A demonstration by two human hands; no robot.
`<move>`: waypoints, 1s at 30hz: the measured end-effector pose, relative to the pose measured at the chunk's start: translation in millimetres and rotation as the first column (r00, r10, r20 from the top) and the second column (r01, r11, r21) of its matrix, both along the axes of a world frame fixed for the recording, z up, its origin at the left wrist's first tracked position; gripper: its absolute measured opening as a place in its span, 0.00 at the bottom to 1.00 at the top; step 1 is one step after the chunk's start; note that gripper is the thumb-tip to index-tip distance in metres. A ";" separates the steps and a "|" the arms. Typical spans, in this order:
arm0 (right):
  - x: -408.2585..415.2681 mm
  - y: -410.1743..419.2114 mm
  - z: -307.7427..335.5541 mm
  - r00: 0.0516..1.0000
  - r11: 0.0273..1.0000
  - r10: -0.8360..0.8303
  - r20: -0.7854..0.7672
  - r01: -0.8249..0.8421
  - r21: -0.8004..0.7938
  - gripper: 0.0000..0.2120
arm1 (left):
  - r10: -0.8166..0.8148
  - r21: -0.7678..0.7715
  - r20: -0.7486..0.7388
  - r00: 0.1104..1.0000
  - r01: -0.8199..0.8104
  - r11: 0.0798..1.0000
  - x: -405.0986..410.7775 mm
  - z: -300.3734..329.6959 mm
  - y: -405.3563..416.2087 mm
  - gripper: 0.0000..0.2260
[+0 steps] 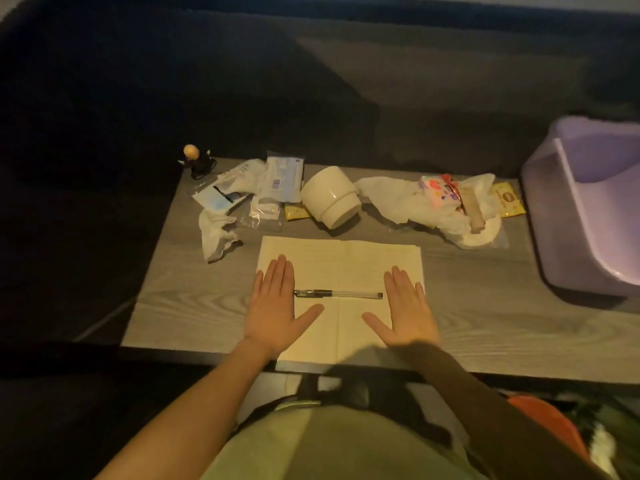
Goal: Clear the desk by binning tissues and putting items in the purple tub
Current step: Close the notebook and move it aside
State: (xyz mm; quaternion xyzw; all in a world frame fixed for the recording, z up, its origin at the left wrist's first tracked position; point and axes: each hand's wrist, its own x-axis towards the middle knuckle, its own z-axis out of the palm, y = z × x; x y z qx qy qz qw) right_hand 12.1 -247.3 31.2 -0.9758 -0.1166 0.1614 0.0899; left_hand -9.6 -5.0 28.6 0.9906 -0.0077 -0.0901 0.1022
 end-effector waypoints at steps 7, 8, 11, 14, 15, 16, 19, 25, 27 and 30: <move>-1.8 -2.2 1.2 1.000 0.998 -0.017 -0.016 0.018 0.062 0.50 | 0.001 -0.007 -0.020 1.000 -0.001 1.000 -0.8 -0.6 -2.0 0.44; -2.3 -1.4 4.7 0.999 0.995 -0.035 -0.026 0.037 0.092 0.47 | -0.001 -0.005 -0.022 1.000 0.001 1.000 -0.7 0.1 -2.2 0.44; 2.2 6.0 14.5 0.987 0.976 -0.140 -0.083 0.151 0.157 0.37 | 0.002 -0.031 -0.015 1.000 -0.003 1.000 -0.8 -0.1 -1.3 0.44; 13.5 23.1 28.8 0.991 0.980 -0.134 0.006 0.132 0.149 0.30 | 0.008 -0.090 -0.013 1.000 -0.009 0.996 -0.9 -0.5 -0.3 0.40; 15.5 31.3 35.0 0.996 0.985 -0.071 0.060 0.060 0.163 0.27 | 0.014 -0.131 -0.008 1.000 -0.015 0.991 -0.8 0.4 0.4 0.39; 16.4 39.9 40.0 0.994 0.982 0.014 0.104 -0.034 0.186 0.23 | 0.022 -0.184 -0.007 1.000 -0.023 0.983 -0.8 2.6 1.7 0.39; 12.3 60.9 45.2 0.981 0.953 0.165 0.101 -0.186 0.241 0.11 | 0.055 -0.397 -0.058 0.997 -0.074 0.915 -0.2 13.2 7.5 0.35; 1.4 64.5 41.7 0.976 0.916 -0.187 -0.115 0.216 0.339 0.10 | 0.404 -0.520 0.009 0.915 -0.341 0.783 -8.4 22.3 19.8 0.19; -6.7 65.7 38.7 0.931 0.853 -0.312 -0.191 0.363 0.376 0.11 | 0.495 -0.512 -0.017 0.869 -0.432 0.742 -15.9 23.6 21.8 0.16; -15.9 74.2 37.3 0.864 0.736 -0.404 -0.300 0.502 0.455 0.12 | 0.551 -0.509 -0.104 0.828 -0.520 0.686 -23.1 27.5 19.0 0.14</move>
